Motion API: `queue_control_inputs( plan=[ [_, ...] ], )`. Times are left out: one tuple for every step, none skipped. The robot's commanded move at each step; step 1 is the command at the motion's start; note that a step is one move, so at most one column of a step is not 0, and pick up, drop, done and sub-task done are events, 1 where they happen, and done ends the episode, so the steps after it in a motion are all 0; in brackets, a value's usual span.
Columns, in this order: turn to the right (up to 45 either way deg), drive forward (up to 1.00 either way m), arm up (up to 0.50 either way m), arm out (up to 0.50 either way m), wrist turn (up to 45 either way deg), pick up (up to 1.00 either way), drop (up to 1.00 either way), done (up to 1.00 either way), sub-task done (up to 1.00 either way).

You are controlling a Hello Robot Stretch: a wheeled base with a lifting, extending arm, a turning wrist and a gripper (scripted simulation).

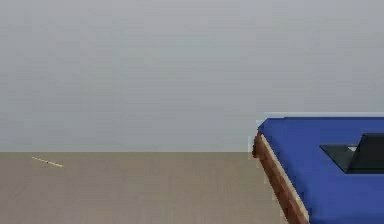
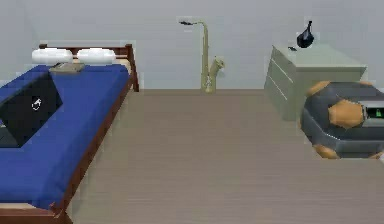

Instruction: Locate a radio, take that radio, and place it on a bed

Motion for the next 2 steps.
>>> queue_control_inputs(
  plan=[
    [-18.0, 0.0, 0.0, 0.0, 0.0, 0.0, 0.0, 0.0, 0.0],
    [0.0, 0.2, 0.0, 0.0, 0.0, 0.0, 0.0, 0.0, 0.0]
  ],
)
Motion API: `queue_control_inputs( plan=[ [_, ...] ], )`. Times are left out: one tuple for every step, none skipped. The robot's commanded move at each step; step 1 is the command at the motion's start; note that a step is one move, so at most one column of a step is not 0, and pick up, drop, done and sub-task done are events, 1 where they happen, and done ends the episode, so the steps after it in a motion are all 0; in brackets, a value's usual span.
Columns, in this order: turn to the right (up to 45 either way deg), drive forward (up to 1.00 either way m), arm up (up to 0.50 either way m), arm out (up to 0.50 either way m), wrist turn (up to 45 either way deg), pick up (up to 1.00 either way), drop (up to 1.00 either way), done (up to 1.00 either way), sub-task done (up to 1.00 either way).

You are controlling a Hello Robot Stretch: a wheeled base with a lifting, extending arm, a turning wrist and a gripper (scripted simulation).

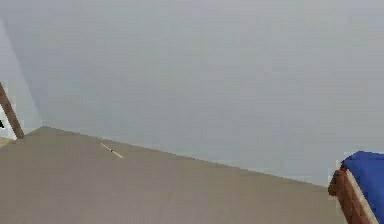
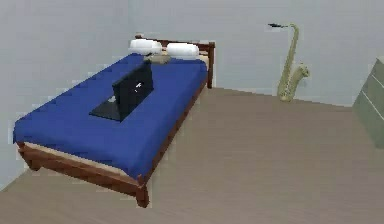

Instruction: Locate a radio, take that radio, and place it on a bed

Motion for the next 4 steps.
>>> queue_control_inputs(
  plan=[
    [-21.0, 0.0, 0.0, 0.0, 0.0, 0.0, 0.0, 0.0, 0.0],
    [0.0, 0.6, 0.0, 0.0, 0.0, 0.0, 0.0, 0.0, 0.0],
    [-45.0, 0.0, 0.0, 0.0, 0.0, 0.0, 0.0, 0.0, 0.0],
    [0.0, 1.0, 0.0, 0.0, 0.0, 0.0, 0.0, 0.0, 0.0]
  ],
)
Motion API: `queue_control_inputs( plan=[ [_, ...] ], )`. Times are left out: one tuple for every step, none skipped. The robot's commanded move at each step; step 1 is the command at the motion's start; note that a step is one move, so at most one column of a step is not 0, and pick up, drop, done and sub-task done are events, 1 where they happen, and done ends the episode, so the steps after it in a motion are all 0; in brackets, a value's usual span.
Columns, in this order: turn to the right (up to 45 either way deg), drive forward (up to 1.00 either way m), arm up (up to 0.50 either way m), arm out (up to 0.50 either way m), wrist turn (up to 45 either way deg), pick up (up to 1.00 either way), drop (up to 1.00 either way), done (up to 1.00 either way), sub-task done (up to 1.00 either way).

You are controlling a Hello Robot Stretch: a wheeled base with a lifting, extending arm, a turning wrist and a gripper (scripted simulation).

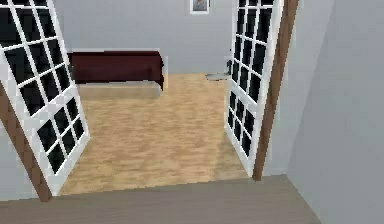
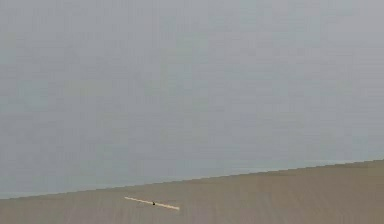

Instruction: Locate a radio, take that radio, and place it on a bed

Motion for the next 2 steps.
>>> queue_control_inputs(
  plan=[
    [-3.0, 0.0, 0.0, 0.0, 0.0, 0.0, 0.0, 0.0, 0.0],
    [0.0, 1.0, 0.0, 0.0, 0.0, 0.0, 0.0, 0.0, 0.0]
  ],
)
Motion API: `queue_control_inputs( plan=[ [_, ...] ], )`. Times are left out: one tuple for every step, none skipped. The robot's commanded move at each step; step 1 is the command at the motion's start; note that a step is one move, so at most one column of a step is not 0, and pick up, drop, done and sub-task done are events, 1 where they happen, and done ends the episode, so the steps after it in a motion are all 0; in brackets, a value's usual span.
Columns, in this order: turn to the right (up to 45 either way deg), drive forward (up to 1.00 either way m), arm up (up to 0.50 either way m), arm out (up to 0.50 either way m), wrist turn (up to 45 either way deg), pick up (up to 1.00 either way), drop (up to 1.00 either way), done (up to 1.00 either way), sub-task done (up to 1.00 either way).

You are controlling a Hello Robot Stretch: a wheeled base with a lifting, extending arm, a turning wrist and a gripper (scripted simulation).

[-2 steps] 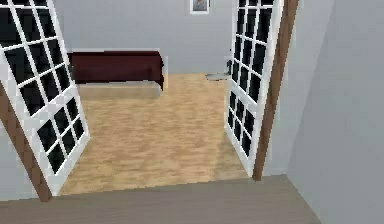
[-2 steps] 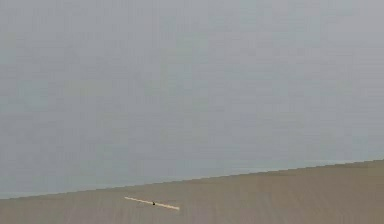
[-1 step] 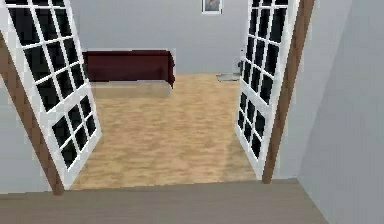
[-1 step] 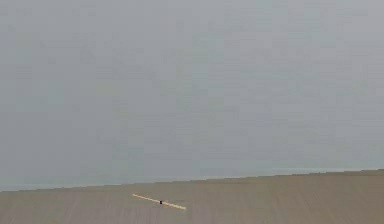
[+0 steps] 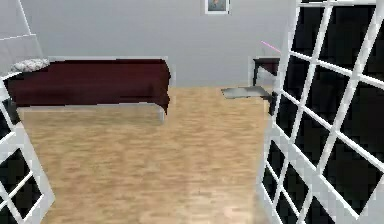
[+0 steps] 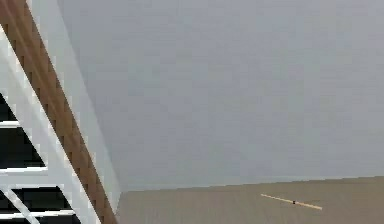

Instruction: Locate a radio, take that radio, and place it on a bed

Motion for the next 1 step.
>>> queue_control_inputs(
  plan=[
    [0.0, 1.0, 0.0, 0.0, 0.0, 0.0, 0.0, 0.0, 0.0]
  ],
)
